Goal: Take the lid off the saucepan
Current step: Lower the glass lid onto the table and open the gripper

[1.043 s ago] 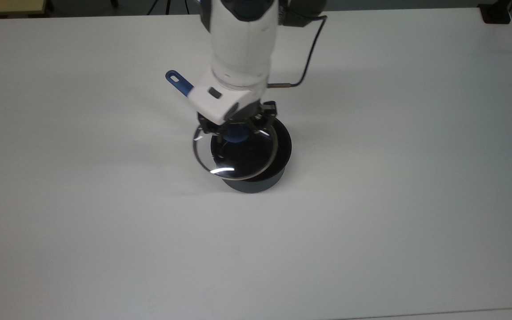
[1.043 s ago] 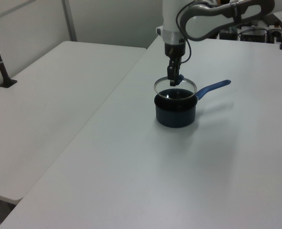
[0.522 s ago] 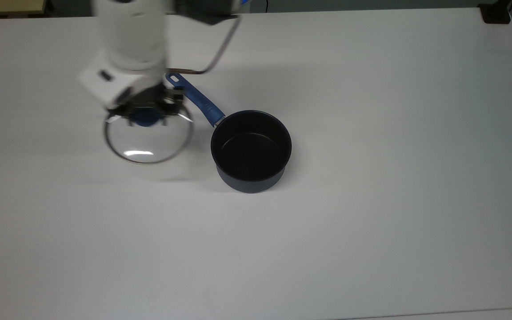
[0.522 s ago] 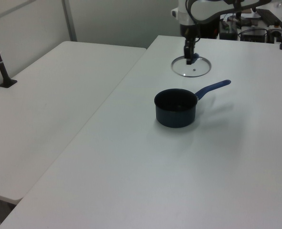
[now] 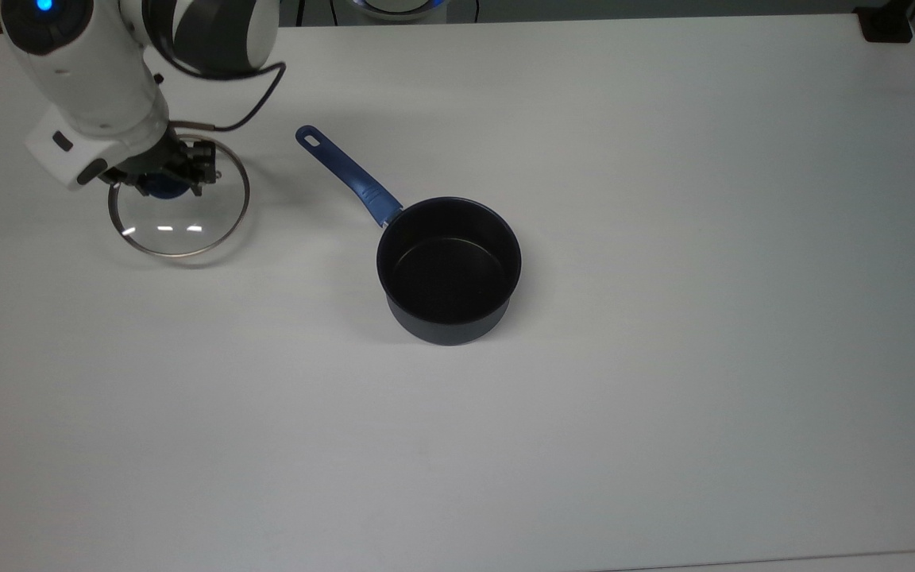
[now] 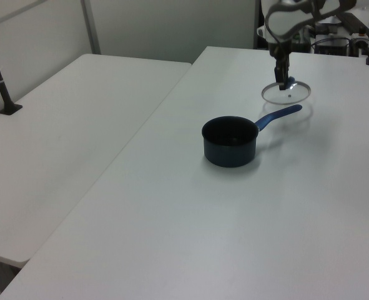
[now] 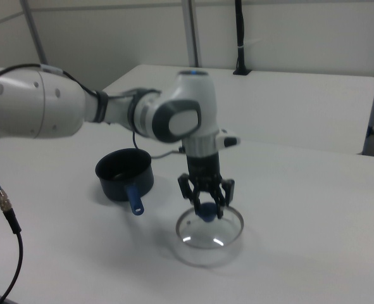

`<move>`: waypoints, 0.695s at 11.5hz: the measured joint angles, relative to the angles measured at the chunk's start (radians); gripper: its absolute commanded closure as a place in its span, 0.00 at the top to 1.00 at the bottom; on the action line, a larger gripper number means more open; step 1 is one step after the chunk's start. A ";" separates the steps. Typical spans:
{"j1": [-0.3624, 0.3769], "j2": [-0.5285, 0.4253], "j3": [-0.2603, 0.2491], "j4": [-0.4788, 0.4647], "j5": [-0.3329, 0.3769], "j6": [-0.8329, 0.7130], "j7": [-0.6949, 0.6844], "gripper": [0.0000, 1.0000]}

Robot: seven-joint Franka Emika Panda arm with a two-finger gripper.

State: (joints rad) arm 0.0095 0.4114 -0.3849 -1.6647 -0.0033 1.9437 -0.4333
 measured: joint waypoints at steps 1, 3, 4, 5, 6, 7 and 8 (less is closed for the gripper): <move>-0.006 0.003 0.004 -0.047 0.000 0.065 0.000 0.49; -0.008 0.005 0.006 -0.092 0.016 0.133 0.000 0.56; -0.008 0.005 0.007 -0.096 0.022 0.135 0.000 0.68; -0.008 0.005 0.008 -0.098 0.027 0.135 0.000 0.79; -0.008 0.005 0.009 -0.099 0.035 0.135 0.001 0.88; -0.008 0.005 0.010 -0.099 0.036 0.135 0.001 1.00; -0.008 0.005 0.011 -0.100 0.036 0.135 0.003 1.00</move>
State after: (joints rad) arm 0.0019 0.4162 -0.3735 -1.7643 0.0331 2.0786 -0.4303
